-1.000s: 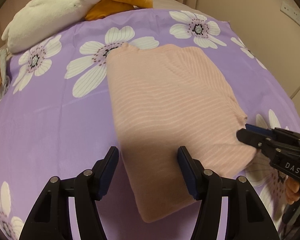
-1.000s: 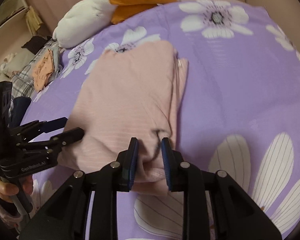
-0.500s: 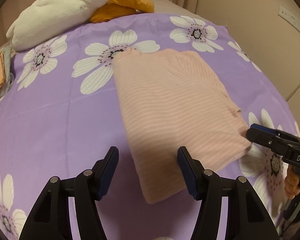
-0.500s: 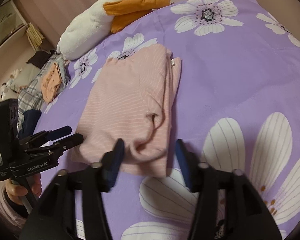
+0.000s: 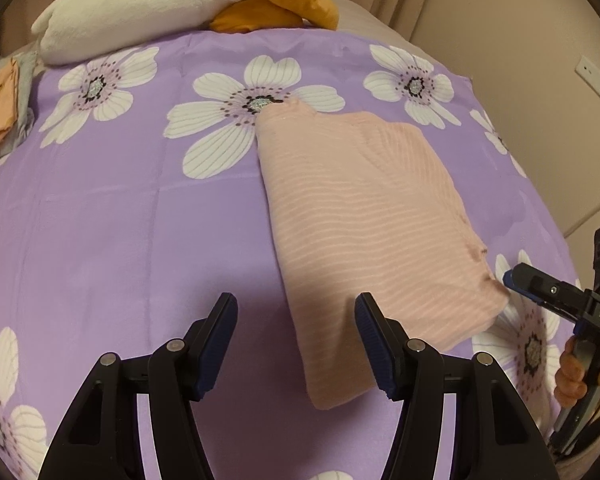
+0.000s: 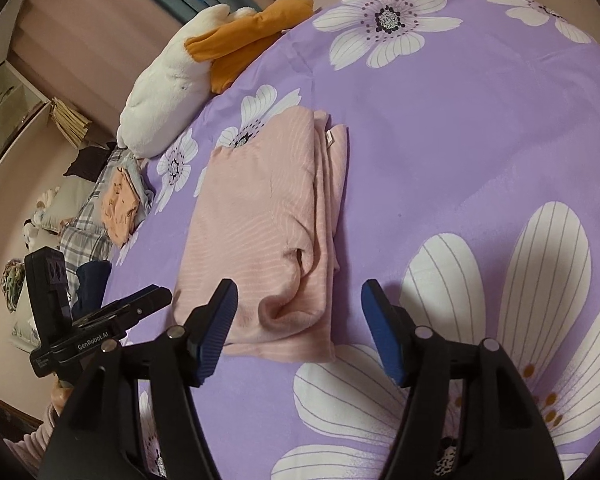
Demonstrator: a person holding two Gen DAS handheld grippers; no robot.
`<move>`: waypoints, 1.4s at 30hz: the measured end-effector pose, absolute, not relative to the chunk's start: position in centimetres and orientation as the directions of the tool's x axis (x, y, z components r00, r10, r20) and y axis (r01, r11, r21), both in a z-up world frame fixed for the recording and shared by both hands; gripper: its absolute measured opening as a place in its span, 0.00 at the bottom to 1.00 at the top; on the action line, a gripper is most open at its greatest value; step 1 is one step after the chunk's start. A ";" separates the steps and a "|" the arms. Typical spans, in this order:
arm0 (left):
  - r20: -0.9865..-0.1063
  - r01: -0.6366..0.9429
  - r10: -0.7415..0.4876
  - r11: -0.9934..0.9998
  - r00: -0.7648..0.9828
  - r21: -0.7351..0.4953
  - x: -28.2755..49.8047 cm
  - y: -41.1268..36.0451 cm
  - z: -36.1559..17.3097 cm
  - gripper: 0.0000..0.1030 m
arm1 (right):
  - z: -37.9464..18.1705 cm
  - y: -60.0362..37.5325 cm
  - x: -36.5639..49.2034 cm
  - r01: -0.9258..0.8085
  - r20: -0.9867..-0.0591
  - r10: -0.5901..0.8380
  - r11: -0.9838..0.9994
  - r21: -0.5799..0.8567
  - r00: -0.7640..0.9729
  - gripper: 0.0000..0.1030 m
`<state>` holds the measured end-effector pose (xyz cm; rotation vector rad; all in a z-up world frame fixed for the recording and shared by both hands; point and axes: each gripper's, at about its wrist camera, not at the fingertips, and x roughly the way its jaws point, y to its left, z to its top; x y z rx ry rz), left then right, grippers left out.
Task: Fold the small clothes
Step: 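Move the open right gripper to the end of the folded shirt, then grasp the shirt end with the right gripper and lift it while the left gripper presses the shirt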
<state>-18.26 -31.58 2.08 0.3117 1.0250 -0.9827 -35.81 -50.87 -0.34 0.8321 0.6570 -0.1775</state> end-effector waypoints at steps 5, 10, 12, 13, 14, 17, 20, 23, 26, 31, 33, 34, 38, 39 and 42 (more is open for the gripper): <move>-0.830 0.804 -0.538 0.554 0.146 -0.217 -18.1 -31.6 1.9 0.58 | -0.2 -51.0 -35.8 0.385 -0.598 0.111 0.669 0.635 0.794 0.64; -0.831 0.802 -0.539 0.553 0.137 -0.226 -17.7 -31.8 1.8 0.58 | -0.2 -51.6 -35.4 0.389 -0.599 0.114 0.662 0.641 0.793 0.65; -0.831 0.801 -0.539 0.554 0.135 -0.229 -17.5 -31.9 1.7 0.58 | -0.2 -51.8 -35.2 0.388 -0.598 0.115 0.662 0.641 0.793 0.65; -0.832 0.800 -0.538 0.554 0.135 -0.229 -17.5 -32.0 1.7 0.58 | -0.3 -51.9 -35.2 0.389 -0.599 0.115 0.662 0.641 0.792 0.65; -0.832 0.800 -0.538 0.554 0.134 -0.229 -17.5 -32.1 1.7 0.58 | -0.3 -52.0 -35.0 0.391 -0.601 0.114 0.662 0.639 0.791 0.65; -0.834 0.801 -0.536 0.552 0.130 -0.231 -17.2 -32.3 1.5 0.58 | -0.5 -52.3 -34.7 0.391 -0.603 0.116 0.662 0.640 0.789 0.65; -0.835 0.800 -0.537 0.551 0.122 -0.237 -17.0 -32.6 1.3 0.58 | -0.7 -52.7 -34.3 0.391 -0.606 0.119 0.663 0.639 0.787 0.66; -0.834 0.798 -0.541 0.548 0.108 -0.252 -16.7 -32.9 1.1 0.58 | -1.0 -53.0 -33.7 0.390 -0.608 0.127 0.662 0.640 0.784 0.66; -0.834 0.794 -0.546 0.543 0.086 -0.274 -16.4 -33.3 0.8 0.58 | -1.3 -53.3 -33.2 0.387 -0.610 0.133 0.664 0.640 0.781 0.66; -0.831 0.785 -0.552 0.544 0.068 -0.296 -16.0 -33.9 0.4 0.58 | -1.9 -53.6 -31.9 0.380 -0.617 0.152 0.668 0.641 0.772 0.66; -0.831 0.785 -0.553 0.540 0.060 -0.302 -16.0 -34.2 0.3 0.58 | -2.1 -53.6 -31.4 0.376 -0.620 0.157 0.673 0.637 0.769 0.66; -0.831 0.786 -0.553 0.538 0.056 -0.305 -15.9 -34.4 0.2 0.58 | -2.1 -53.6 -31.1 0.374 -0.621 0.159 0.675 0.636 0.768 0.66; -0.831 0.784 -0.555 0.533 0.040 -0.318 -15.8 -35.1 -0.3 0.58 | -2.2 -53.7 -29.9 0.364 -0.622 0.173 0.680 0.636 0.763 0.66; -0.830 0.783 -0.556 0.532 0.035 -0.323 -15.8 -35.2 -0.4 0.58 | -2.3 -53.7 -29.5 0.360 -0.623 0.178 0.682 0.636 0.762 0.66; -0.828 0.775 -0.560 0.532 0.022 -0.339 -15.6 -35.5 -0.7 0.58 | -2.4 -53.6 -28.6 0.352 -0.626 0.190 0.688 0.635 0.757 0.66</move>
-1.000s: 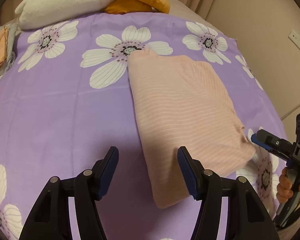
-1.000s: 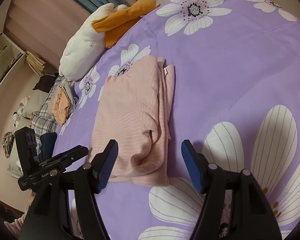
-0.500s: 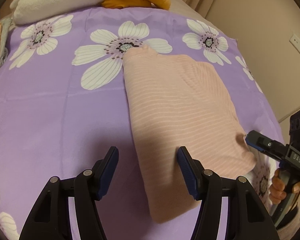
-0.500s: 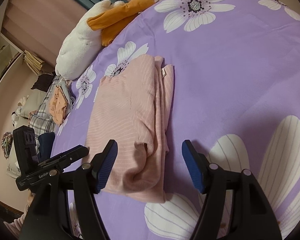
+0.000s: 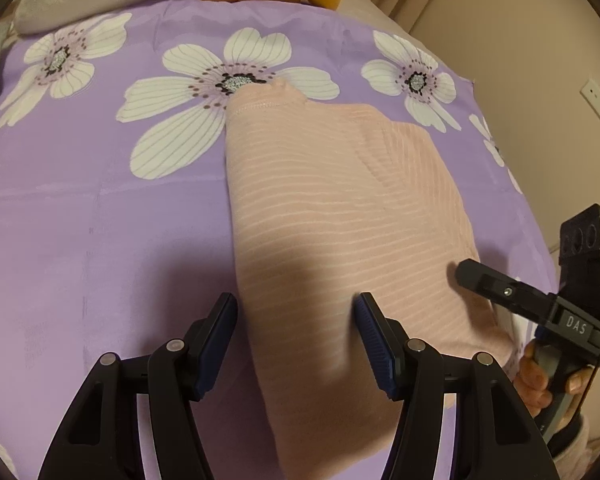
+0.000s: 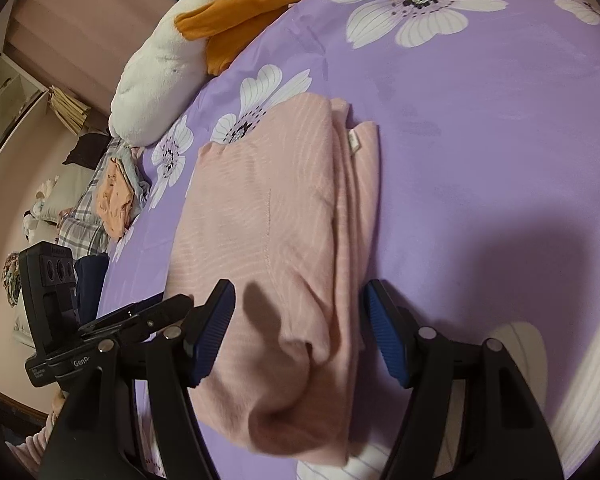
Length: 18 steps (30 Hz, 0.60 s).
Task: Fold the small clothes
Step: 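Grasp the shirt end with the right gripper and lift it while the left gripper presses the shirt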
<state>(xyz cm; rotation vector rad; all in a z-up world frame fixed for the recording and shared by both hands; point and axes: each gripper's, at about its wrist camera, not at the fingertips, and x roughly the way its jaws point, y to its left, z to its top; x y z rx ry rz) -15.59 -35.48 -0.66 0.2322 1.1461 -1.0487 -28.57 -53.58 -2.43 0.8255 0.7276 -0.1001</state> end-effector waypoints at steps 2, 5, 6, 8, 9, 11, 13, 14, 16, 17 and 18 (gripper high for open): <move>-0.828 0.775 -0.561 0.530 0.017 -0.344 -15.6 -35.7 -0.7 0.58 | -2.5 -53.5 -28.1 0.348 -0.627 0.193 0.693 0.631 0.755 0.66; -0.828 0.778 -0.560 0.528 0.016 -0.342 -15.6 -36.1 -0.8 0.59 | -2.6 -53.6 -27.5 0.344 -0.626 0.199 0.693 0.634 0.754 0.66; -0.828 0.778 -0.560 0.528 0.017 -0.341 -15.6 -36.2 -0.8 0.59 | -2.6 -53.6 -27.3 0.342 -0.625 0.201 0.693 0.635 0.754 0.66; -0.828 0.776 -0.560 0.529 0.016 -0.343 -15.6 -36.3 -0.8 0.59 | -2.6 -53.6 -27.0 0.341 -0.627 0.202 0.694 0.634 0.753 0.66; -0.828 0.777 -0.560 0.528 0.016 -0.342 -15.6 -36.2 -0.8 0.60 | -2.6 -53.6 -26.9 0.340 -0.625 0.203 0.694 0.635 0.753 0.66; -0.828 0.777 -0.561 0.528 0.016 -0.343 -15.6 -36.3 -0.8 0.60 | -2.6 -53.6 -26.7 0.336 -0.623 0.206 0.695 0.636 0.754 0.66; -0.828 0.776 -0.561 0.528 0.015 -0.344 -15.6 -36.3 -0.8 0.60 | -2.7 -53.7 -26.5 0.333 -0.622 0.210 0.693 0.639 0.755 0.66; -0.827 0.775 -0.562 0.529 0.013 -0.347 -15.6 -36.4 -0.8 0.60 | -2.7 -53.6 -26.3 0.332 -0.622 0.211 0.694 0.638 0.754 0.66; -0.826 0.770 -0.564 0.530 0.007 -0.355 -15.4 -36.6 -0.9 0.60 | -2.7 -53.5 -25.9 0.329 -0.620 0.209 0.697 0.637 0.756 0.66; -0.825 0.768 -0.565 0.530 0.005 -0.359 -15.4 -36.7 -0.9 0.60 | -2.7 -53.5 -25.8 0.329 -0.621 0.208 0.699 0.635 0.756 0.66; -0.825 0.767 -0.566 0.531 0.003 -0.361 -15.3 -36.8 -1.0 0.60 | -2.7 -53.4 -25.6 0.327 -0.620 0.207 0.700 0.634 0.757 0.65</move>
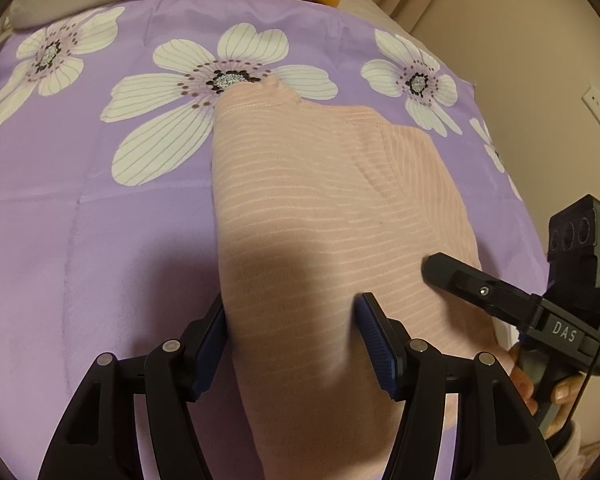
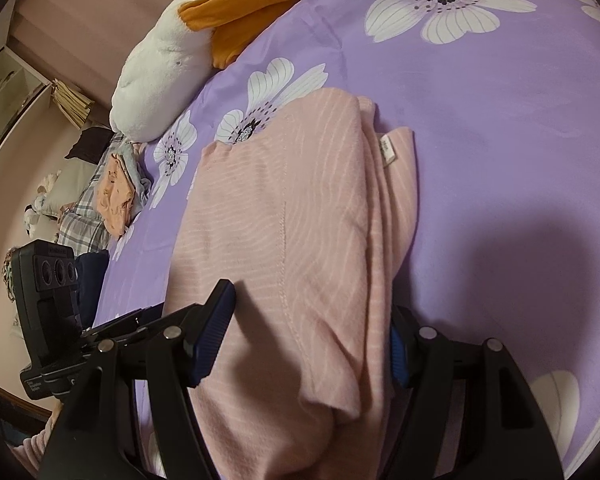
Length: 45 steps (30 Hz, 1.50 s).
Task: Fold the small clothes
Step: 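Grasp the shirt end with the right gripper and lift it while the left gripper presses the shirt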
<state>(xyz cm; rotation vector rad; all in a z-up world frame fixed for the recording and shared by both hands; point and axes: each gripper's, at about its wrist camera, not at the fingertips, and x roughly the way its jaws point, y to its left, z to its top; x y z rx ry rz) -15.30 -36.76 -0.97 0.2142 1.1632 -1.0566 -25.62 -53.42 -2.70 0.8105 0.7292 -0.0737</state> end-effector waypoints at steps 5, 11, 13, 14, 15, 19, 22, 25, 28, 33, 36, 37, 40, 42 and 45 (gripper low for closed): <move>-0.824 0.768 -0.567 0.529 0.003 -0.361 -15.2 -36.8 -1.0 0.60 | -2.7 -53.2 -24.9 0.321 -0.622 0.202 0.714 0.622 0.757 0.54; -0.818 0.775 -0.575 0.518 0.002 -0.362 -15.2 -37.1 -0.9 0.60 | -2.5 -52.8 -24.8 0.296 -0.607 0.204 0.728 0.619 0.768 0.37; -0.815 0.779 -0.579 0.511 0.001 -0.362 -15.4 -37.1 -0.8 0.60 | -2.1 -52.6 -24.9 0.271 -0.585 0.206 0.735 0.622 0.784 0.33; -0.814 0.781 -0.580 0.509 0.001 -0.362 -15.5 -37.1 -0.8 0.60 | -1.9 -52.5 -25.0 0.256 -0.571 0.212 0.734 0.629 0.793 0.33; -0.814 0.782 -0.581 0.508 0.002 -0.361 -15.6 -37.1 -0.7 0.60 | -1.7 -52.5 -25.1 0.243 -0.556 0.220 0.730 0.639 0.801 0.32; -0.805 0.781 -0.594 0.501 -0.003 -0.373 -15.6 -37.0 -0.4 0.60 | -1.2 -52.6 -25.6 0.172 -0.469 0.268 0.690 0.703 0.841 0.31; -0.799 0.784 -0.601 0.495 -0.004 -0.376 -15.7 -36.8 -0.1 0.60 | -0.8 -52.3 -25.7 0.137 -0.430 0.286 0.676 0.724 0.856 0.31; -0.794 0.783 -0.608 0.491 -0.005 -0.382 -15.7 -36.5 0.2 0.60 | -0.4 -51.9 -25.8 0.099 -0.388 0.305 0.662 0.743 0.870 0.30; -0.788 0.782 -0.615 0.492 0.001 -0.383 -15.7 -36.0 0.6 0.60 | 0.0 -51.5 -25.9 0.076 -0.370 0.314 0.664 0.743 0.874 0.30; -0.784 0.781 -0.621 0.498 0.017 -0.377 -15.6 -35.2 1.2 0.60 | 0.6 -51.0 -25.7 0.048 -0.346 0.330 0.659 0.750 0.878 0.30; -0.782 0.782 -0.622 0.502 0.031 -0.369 -15.4 -34.6 1.7 0.60 | 1.0 -50.5 -25.4 0.040 -0.343 0.334 0.663 0.747 0.878 0.30; -0.781 0.782 -0.623 0.504 0.035 -0.368 -15.4 -34.4 1.8 0.60 | 1.2 -50.3 -25.3 0.037 -0.343 0.336 0.665 0.746 0.877 0.30; -0.780 0.780 -0.625 0.510 0.047 -0.362 -15.2 -33.6 2.1 0.60 | 1.5 -49.9 -25.1 0.029 -0.342 0.340 0.670 0.741 0.876 0.30; -0.779 0.778 -0.625 0.515 0.054 -0.360 -15.0 -33.0 2.3 0.60 | 1.8 -49.5 -24.8 0.023 -0.343 0.345 0.674 0.738 0.874 0.30; -0.778 0.774 -0.625 0.523 0.064 -0.356 -14.8 -32.3 2.6 0.60 | 2.1 -49.1 -24.6 0.018 -0.343 0.352 0.675 0.738 0.871 0.30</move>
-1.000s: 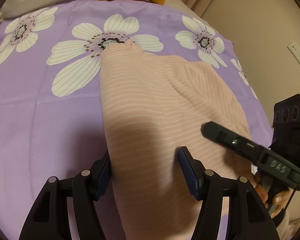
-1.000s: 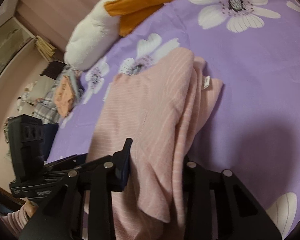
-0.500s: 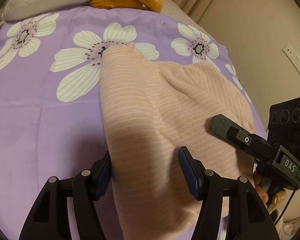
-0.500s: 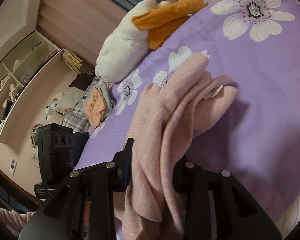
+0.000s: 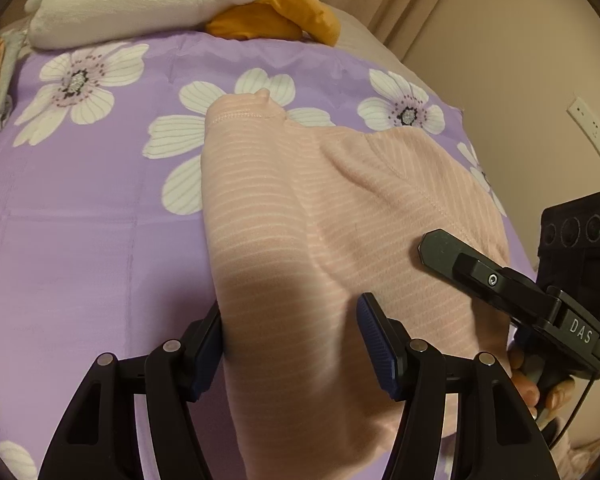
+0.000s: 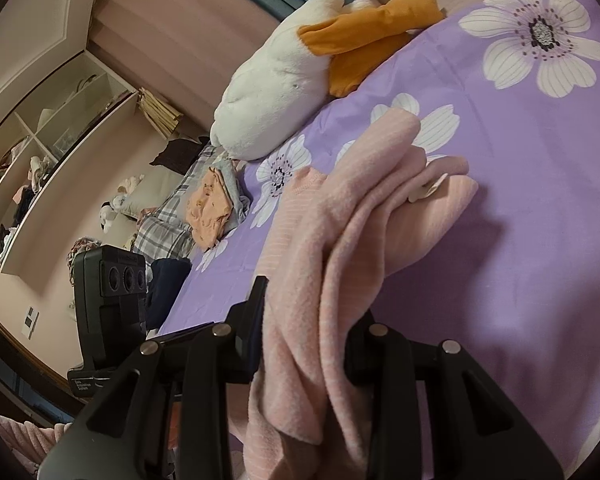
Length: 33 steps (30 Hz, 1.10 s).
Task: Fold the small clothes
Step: 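Grasp the shirt end with the right gripper and lift it while the left gripper presses the shirt, then fold the held shirt end over the strip with the right gripper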
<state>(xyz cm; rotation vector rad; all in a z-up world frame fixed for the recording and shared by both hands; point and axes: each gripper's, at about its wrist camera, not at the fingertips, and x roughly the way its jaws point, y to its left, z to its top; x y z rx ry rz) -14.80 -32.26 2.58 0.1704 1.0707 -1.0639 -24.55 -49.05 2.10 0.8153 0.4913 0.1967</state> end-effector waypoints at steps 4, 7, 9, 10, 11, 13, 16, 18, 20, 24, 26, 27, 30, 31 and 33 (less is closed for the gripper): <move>-0.775 0.771 -0.627 0.530 0.075 -0.354 -14.5 -31.2 2.9 0.60 | 2.5 -48.4 -23.9 0.012 -0.346 0.361 0.677 0.736 0.866 0.30; -0.774 0.766 -0.628 0.536 0.081 -0.355 -14.2 -30.6 3.1 0.60 | 2.7 -47.8 -23.7 0.006 -0.348 0.367 0.681 0.732 0.863 0.30; -0.774 0.763 -0.628 0.540 0.085 -0.355 -14.0 -30.3 3.2 0.60 | 2.8 -47.4 -23.4 0.003 -0.351 0.371 0.684 0.730 0.860 0.30; -0.773 0.761 -0.628 0.543 0.087 -0.355 -13.9 -30.0 3.2 0.60 | 2.9 -47.2 -23.3 0.002 -0.353 0.372 0.686 0.728 0.858 0.30; -0.772 0.760 -0.629 0.545 0.090 -0.355 -13.8 -29.8 3.3 0.60 | 2.9 -47.0 -23.2 0.000 -0.354 0.374 0.687 0.727 0.858 0.30; -0.771 0.756 -0.630 0.549 0.095 -0.356 -13.6 -29.4 3.3 0.60 | 3.1 -46.6 -22.8 -0.003 -0.355 0.378 0.689 0.725 0.855 0.30; -0.770 0.750 -0.629 0.556 0.101 -0.357 -13.3 -28.7 3.3 0.60 | 3.3 -46.0 -22.4 -0.008 -0.358 0.384 0.692 0.722 0.851 0.30; -0.770 0.746 -0.629 0.562 0.105 -0.357 -13.0 -28.2 3.3 0.60 | 3.3 -45.7 -22.1 -0.011 -0.361 0.387 0.694 0.719 0.849 0.30; -0.771 0.743 -0.628 0.567 0.110 -0.356 -12.9 -28.0 3.4 0.60 | 3.4 -45.3 -21.7 -0.015 -0.363 0.392 0.697 0.717 0.845 0.30; -0.771 0.736 -0.625 0.578 0.120 -0.354 -12.4 -27.3 3.4 0.60 | 3.6 -44.6 -21.0 -0.023 -0.367 0.401 0.700 0.713 0.840 0.30; -0.771 0.733 -0.624 0.583 0.126 -0.351 -12.2 -26.9 3.3 0.60 | 3.6 -44.3 -20.6 -0.026 -0.369 0.405 0.702 0.711 0.837 0.30; -0.772 0.731 -0.623 0.585 0.128 -0.351 -12.1 -26.7 3.3 0.60 | 3.6 -44.1 -20.4 -0.027 -0.370 0.407 0.703 0.711 0.835 0.30; -0.773 0.726 -0.620 0.592 0.132 -0.351 -11.7 -26.3 3.1 0.60 | 3.5 -43.7 -20.0 -0.030 -0.373 0.413 0.703 0.711 0.831 0.30; -0.774 0.723 -0.619 0.594 0.133 -0.351 -11.6 -26.1 3.1 0.60 | 3.5 -43.5 -19.9 -0.031 -0.374 0.416 0.702 0.711 0.829 0.30; -0.775 0.719 -0.617 0.599 0.136 -0.351 -11.4 -25.9 3.0 0.60 | 3.4 -43.2 -19.6 -0.032 -0.377 0.420 0.702 0.711 0.825 0.30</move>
